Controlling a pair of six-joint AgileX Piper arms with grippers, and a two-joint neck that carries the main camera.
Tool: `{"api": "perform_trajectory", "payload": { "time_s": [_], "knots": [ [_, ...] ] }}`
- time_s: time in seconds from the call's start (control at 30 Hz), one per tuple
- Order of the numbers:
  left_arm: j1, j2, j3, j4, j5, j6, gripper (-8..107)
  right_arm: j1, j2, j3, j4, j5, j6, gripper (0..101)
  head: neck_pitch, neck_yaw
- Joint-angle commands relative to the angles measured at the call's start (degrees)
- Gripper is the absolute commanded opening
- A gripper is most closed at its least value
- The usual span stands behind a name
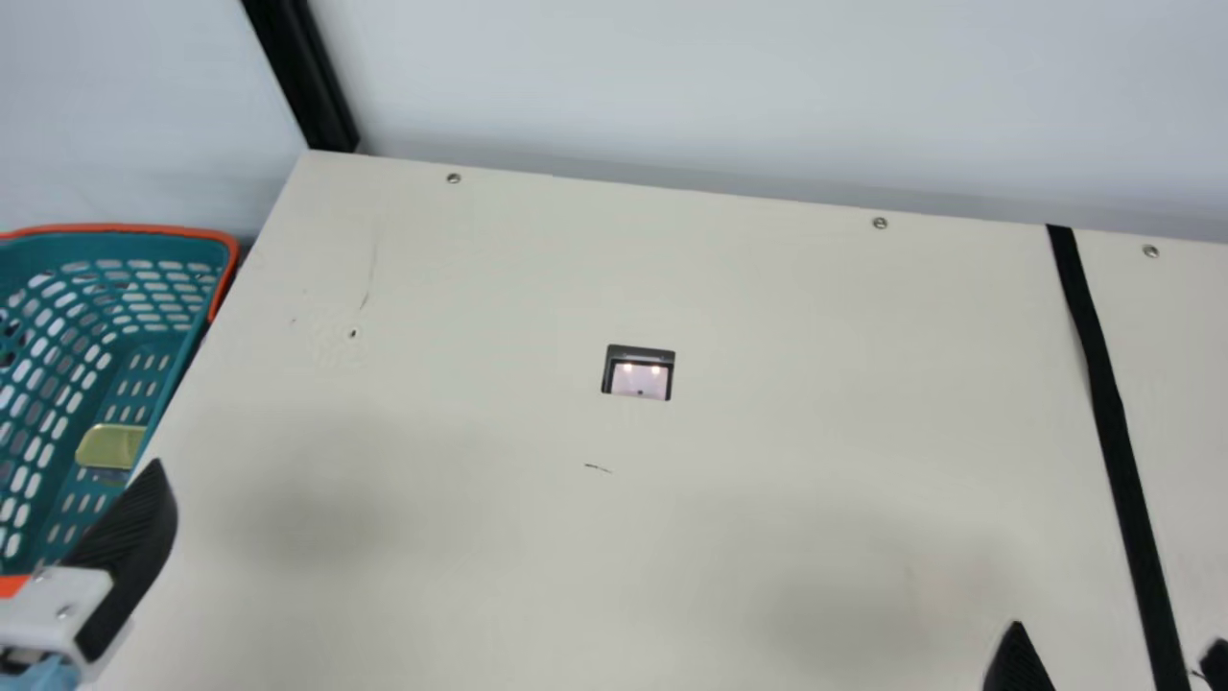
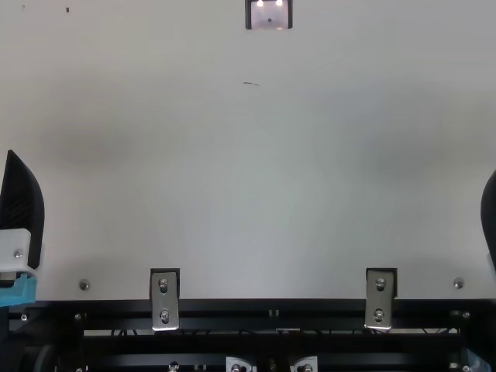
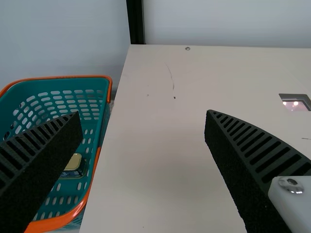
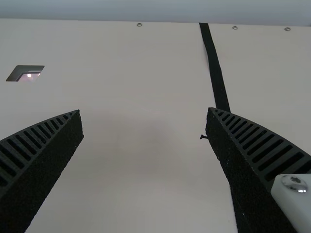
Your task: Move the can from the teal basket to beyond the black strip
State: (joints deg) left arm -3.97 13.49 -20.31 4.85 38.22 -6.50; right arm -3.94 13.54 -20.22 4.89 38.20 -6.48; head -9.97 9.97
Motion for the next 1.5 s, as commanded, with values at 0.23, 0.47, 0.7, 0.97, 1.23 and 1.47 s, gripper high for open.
{"api": "perform_trajectory", "payload": {
  "time_s": [0.23,0.47,0.7,0.97,1.23,1.47],
  "knots": [
    [0.0,0.0,0.0,0.0,0.0,0.0,90,0.0,0.0,0.0,0.0,0.0,0.0,101,-2.8,11.2],
    [0.0,0.0,0.0,0.0,0.0,0.0,90,0.0,0.0,0.0,0.0,0.0,0.0,101,-4.7,18.2],
    [0.0,0.0,0.0,0.0,0.0,0.0,90,0.0,0.0,0.0,0.0,0.0,0.0,101,-6.4,21.3],
    [0.0,0.0,0.0,0.0,0.0,0.0,90,0.0,0.0,0.0,0.0,0.0,0.0,101,-11.6,23.7],
    [0.0,0.0,0.0,0.0,0.0,0.0,90,0.0,0.0,0.0,0.0,0.0,0.0,101,-13.9,23.4],
    [0.0,0.0,0.0,0.0,0.0,0.0,90,0.0,0.0,0.0,0.0,0.0,0.0,101,-13.9,23.4]
  ]
}}
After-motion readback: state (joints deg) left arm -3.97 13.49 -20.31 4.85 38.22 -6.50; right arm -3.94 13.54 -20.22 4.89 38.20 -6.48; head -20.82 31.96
